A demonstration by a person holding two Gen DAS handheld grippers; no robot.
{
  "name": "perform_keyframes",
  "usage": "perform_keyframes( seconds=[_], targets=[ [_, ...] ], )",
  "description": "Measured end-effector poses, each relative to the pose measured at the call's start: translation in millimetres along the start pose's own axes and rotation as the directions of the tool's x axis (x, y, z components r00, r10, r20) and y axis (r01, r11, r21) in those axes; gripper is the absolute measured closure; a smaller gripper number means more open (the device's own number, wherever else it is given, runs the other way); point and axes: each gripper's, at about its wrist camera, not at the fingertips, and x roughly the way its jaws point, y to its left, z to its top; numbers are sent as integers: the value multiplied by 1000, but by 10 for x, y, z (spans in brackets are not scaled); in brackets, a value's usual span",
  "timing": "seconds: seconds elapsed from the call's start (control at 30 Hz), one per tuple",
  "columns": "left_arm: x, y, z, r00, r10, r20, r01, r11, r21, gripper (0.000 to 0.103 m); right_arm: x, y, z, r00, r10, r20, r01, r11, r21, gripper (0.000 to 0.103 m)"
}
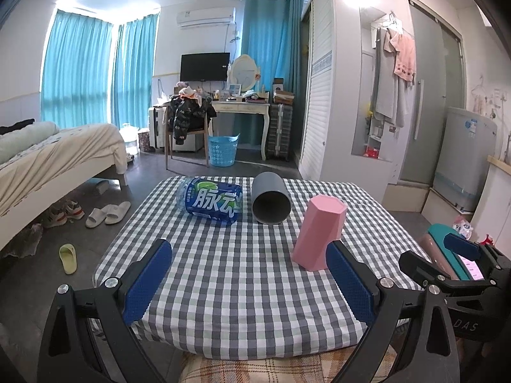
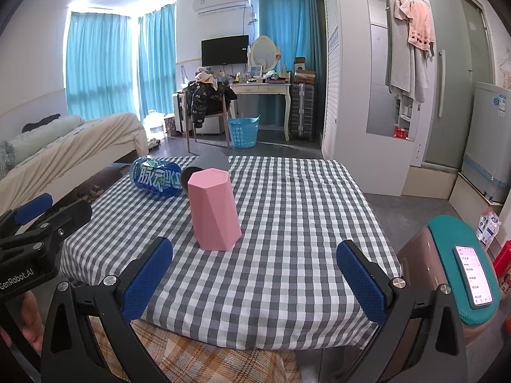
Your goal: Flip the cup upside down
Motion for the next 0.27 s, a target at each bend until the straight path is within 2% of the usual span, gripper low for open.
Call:
perform_keyframes(
  seconds=[0.27],
  targets=[
    [4, 6, -18, 1000, 1, -8, -1, 1000, 2, 3, 33, 4, -28, 1000, 2, -10, -2, 1000, 1, 0]
  ],
)
